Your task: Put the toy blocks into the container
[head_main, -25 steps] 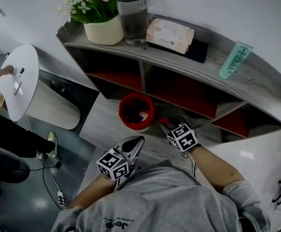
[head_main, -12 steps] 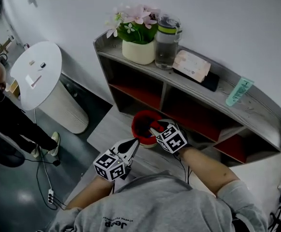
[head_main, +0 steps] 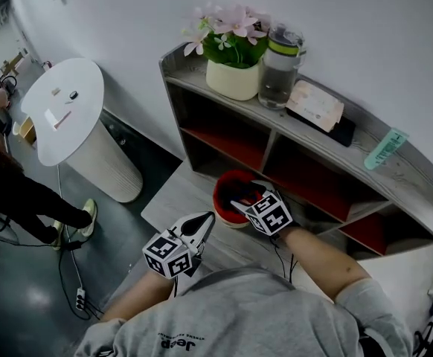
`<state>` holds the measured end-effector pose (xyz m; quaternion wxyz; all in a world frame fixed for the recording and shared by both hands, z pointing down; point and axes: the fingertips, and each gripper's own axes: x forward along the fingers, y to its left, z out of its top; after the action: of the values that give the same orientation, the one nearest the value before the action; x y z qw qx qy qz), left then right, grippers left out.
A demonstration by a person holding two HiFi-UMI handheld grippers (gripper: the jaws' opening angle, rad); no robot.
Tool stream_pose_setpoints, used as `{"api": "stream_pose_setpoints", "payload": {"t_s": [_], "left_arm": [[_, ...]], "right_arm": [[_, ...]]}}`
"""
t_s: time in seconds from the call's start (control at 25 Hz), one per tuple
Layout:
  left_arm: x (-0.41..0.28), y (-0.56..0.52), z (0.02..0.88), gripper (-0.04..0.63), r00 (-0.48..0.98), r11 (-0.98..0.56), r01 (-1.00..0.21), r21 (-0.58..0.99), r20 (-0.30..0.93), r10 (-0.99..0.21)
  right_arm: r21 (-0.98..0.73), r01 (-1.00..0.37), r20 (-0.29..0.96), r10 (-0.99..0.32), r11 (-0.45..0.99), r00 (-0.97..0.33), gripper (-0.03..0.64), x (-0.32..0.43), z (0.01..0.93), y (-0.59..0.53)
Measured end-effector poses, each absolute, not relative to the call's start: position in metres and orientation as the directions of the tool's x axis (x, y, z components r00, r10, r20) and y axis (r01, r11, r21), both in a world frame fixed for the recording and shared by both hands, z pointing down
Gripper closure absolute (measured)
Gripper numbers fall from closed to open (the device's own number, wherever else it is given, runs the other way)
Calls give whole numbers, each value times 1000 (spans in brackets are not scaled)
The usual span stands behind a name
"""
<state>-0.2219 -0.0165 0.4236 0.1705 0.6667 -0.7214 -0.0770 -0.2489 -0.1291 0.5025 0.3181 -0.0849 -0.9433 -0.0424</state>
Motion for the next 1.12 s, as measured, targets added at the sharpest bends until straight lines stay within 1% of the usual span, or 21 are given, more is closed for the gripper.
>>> {"api": "stream_pose_setpoints", "payload": {"t_s": [0.2,0.36,0.4,0.52,0.6,0.64,0.68,0.88,0.96,1.04,1.12], "left_arm": [[-218,-24,422,583,-29,70,-937,342,125,-992],[-201,-40,413,583,32,6,-939,344,104,-994],[-196,-45,411,583,52,-14,-939,345,100,-994],[-174,-66,404,583,120,-82,-935,344,89,-989],[-155,-83,399,583,172,-135,-931,340,81,-982],[-144,-91,396,583,198,-162,-928,337,76,-977],[-134,-99,394,583,224,-188,-924,334,73,-972],[-84,-136,389,583,331,-293,-899,326,67,-941],[-66,-146,389,583,365,-325,-887,328,69,-928],[-50,-154,388,583,393,-352,-878,326,70,-917],[-38,-159,388,583,413,-370,-870,324,71,-908]], "right_arm": [[10,173,583,135,985,-801,268,-233,493,-131],[-20,142,548,129,990,-826,275,-200,475,-137],[-27,135,535,129,990,-835,287,-190,468,-139],[-53,104,482,117,993,-868,347,-151,450,-149],[-71,76,442,100,995,-892,405,-121,439,-158],[-79,58,423,86,995,-902,445,-104,434,-163],[-83,38,408,68,996,-910,466,-87,431,-168],[-108,-78,365,-33,991,-930,518,-5,432,-198],[-120,-139,360,-87,983,-929,558,22,434,-209],[-139,-186,337,-130,973,-932,621,44,432,-218],[-185,-195,283,-138,963,-949,629,60,424,-222]]}}
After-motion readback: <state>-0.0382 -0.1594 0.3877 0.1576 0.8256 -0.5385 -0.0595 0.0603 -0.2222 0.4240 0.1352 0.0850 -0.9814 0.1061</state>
